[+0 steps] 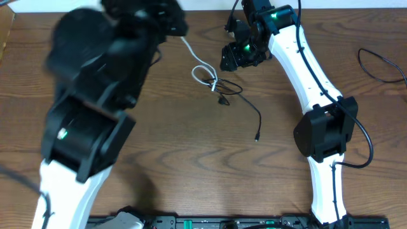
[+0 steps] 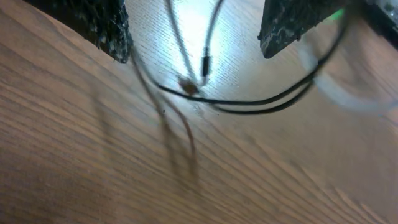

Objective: Untangle cables

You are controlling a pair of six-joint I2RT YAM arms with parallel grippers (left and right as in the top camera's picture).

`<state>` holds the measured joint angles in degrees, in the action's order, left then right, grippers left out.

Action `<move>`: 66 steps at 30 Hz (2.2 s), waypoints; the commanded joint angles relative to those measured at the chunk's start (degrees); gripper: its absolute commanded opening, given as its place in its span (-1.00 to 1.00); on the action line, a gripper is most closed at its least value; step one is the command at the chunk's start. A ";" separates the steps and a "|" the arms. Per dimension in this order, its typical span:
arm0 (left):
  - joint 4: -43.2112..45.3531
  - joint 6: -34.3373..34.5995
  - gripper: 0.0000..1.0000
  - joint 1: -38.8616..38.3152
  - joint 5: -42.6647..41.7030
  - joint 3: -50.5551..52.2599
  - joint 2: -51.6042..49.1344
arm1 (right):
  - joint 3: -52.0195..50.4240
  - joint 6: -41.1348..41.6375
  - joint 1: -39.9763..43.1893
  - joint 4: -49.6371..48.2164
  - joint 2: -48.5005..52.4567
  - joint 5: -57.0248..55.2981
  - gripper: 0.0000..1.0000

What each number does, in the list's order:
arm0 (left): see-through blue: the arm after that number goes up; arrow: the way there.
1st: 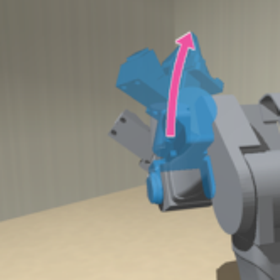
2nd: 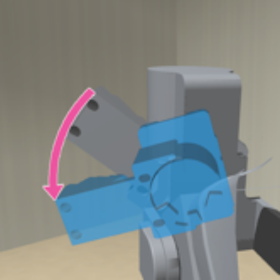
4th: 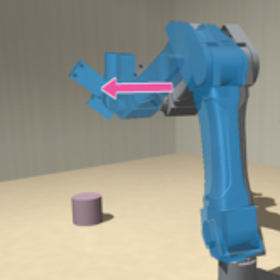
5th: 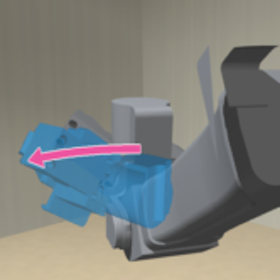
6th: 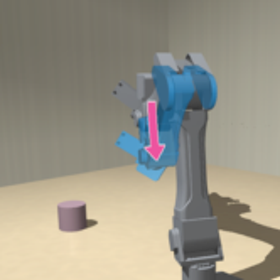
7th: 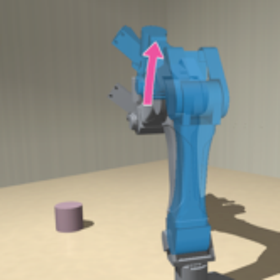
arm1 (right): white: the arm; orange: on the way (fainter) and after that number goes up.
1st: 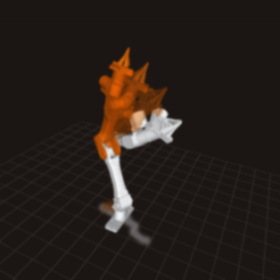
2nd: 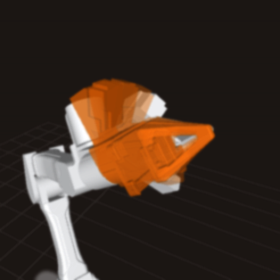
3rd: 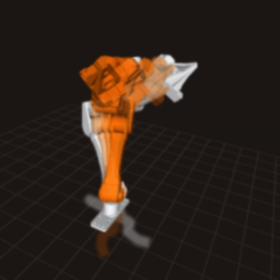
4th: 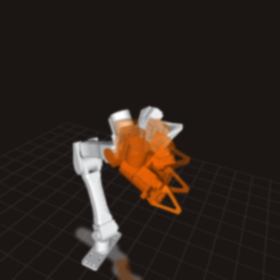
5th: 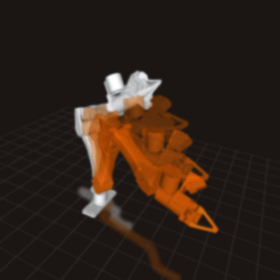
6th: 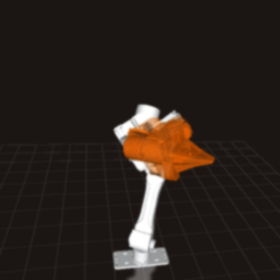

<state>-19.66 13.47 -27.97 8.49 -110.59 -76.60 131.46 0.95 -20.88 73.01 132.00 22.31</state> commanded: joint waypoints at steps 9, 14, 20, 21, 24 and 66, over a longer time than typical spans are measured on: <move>12.66 -0.74 -0.85 0.04 4.63 -0.24 2.47 | -0.02 -1.75 0.66 0.02 0.33 0.35 0.23; 15.50 -0.74 -0.85 0.02 4.63 -0.24 2.34 | -0.02 -6.88 0.66 0.48 0.33 4.04 0.17; 13.73 -0.76 -0.85 0.04 4.66 -0.24 2.05 | -0.02 -31.15 0.04 7.30 0.33 23.56 0.38; 13.66 -0.76 -0.85 0.04 4.66 -0.24 2.05 | -0.02 -31.71 -0.24 7.63 0.33 23.82 0.39; 13.53 -0.76 -0.85 0.04 4.66 -0.24 2.08 | -0.04 -32.79 -1.57 7.63 0.35 23.78 0.43; 12.20 -0.76 -0.85 0.04 4.63 -0.24 2.12 | -0.07 -51.39 -15.61 2.60 16.26 52.06 0.50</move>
<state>-7.62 13.45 -27.97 12.38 -110.56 -74.78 131.24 -49.15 -35.48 75.57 147.76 75.44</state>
